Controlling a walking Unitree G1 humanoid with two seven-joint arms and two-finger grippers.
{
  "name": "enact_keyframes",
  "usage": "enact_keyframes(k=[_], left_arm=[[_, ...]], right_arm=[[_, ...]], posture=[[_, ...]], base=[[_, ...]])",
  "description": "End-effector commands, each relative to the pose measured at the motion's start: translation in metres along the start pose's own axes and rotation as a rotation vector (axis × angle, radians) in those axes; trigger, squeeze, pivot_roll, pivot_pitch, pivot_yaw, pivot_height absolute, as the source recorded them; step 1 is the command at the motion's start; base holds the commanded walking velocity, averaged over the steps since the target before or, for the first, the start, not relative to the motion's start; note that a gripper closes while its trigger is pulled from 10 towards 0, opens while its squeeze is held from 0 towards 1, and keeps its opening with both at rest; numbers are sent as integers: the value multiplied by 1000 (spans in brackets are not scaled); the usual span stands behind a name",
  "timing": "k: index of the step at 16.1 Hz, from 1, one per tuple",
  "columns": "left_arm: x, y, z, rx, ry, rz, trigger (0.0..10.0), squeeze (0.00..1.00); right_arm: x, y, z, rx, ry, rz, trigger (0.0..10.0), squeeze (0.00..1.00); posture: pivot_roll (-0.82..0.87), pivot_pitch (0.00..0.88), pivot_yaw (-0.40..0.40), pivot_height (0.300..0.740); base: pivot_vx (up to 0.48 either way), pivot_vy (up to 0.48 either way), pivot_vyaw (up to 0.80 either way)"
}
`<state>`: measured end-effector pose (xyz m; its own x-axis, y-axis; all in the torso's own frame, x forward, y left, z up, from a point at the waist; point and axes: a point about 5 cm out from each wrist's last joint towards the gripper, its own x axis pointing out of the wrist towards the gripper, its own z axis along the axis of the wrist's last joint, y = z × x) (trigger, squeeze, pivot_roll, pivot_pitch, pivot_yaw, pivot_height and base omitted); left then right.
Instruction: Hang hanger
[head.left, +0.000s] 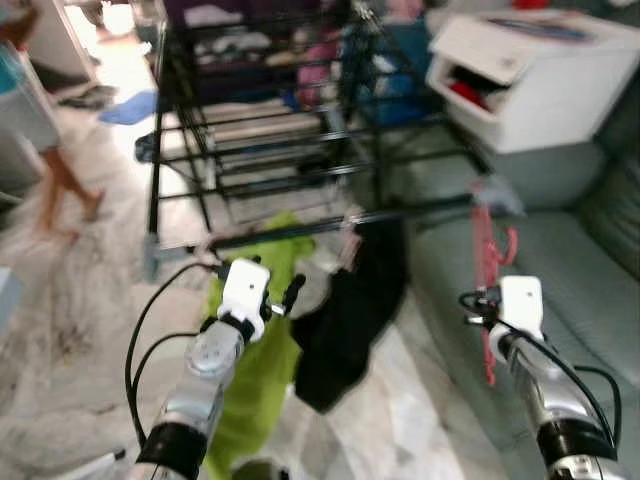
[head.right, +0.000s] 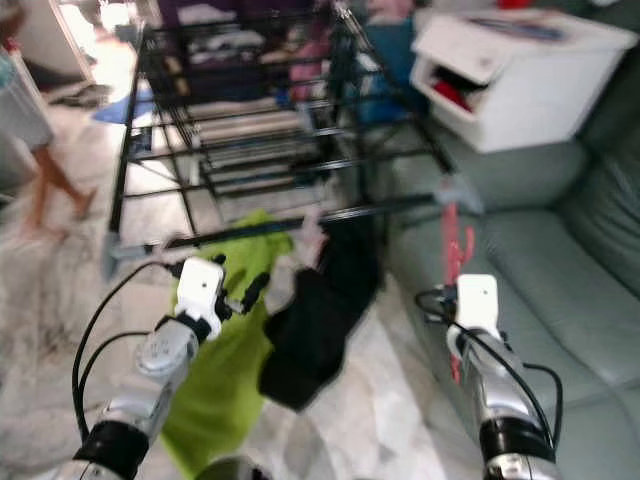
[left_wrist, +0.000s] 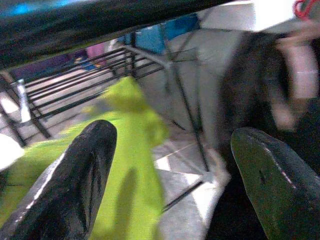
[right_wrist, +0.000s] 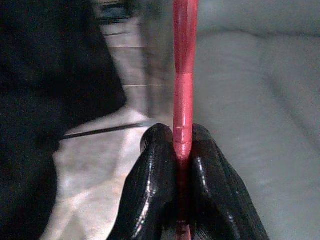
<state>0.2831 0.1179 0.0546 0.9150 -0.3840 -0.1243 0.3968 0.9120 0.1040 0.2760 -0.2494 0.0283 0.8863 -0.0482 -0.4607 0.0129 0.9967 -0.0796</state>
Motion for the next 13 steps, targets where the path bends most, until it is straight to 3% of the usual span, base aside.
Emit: enact_keyframes(k=[1, 4, 7, 8, 13], left_arm=[[-2, 12, 1, 20, 11, 43, 10000, 0], [-2, 11, 0, 20, 20, 44, 10000, 0], [-2, 10, 0, 19, 22, 41, 10000, 0], [-2, 10, 0, 18, 19, 45, 10000, 0], [-4, 9, -2, 18, 29, 43, 10000, 0]], right_arm=[[3, 12, 11, -30, -40, 83, 10000, 0], [3, 24, 20, -70, -44, 244, 10000, 0], [6, 18, 44, -92, -110, 264, 10000, 0], [6, 16, 53, -137, -138, 280, 10000, 0], [-3, 5, 44, -125, -152, 223, 10000, 0]], posture=[[-28, 0, 38, 740], [-27, 0, 38, 740], [-23, 0, 35, 740], [-23, 0, 35, 740], [-25, 0, 36, 740]], base=[[0, 0, 0], [0, 0, 0], [0, 0, 0], [0, 0, 0], [0, 0, 0]])
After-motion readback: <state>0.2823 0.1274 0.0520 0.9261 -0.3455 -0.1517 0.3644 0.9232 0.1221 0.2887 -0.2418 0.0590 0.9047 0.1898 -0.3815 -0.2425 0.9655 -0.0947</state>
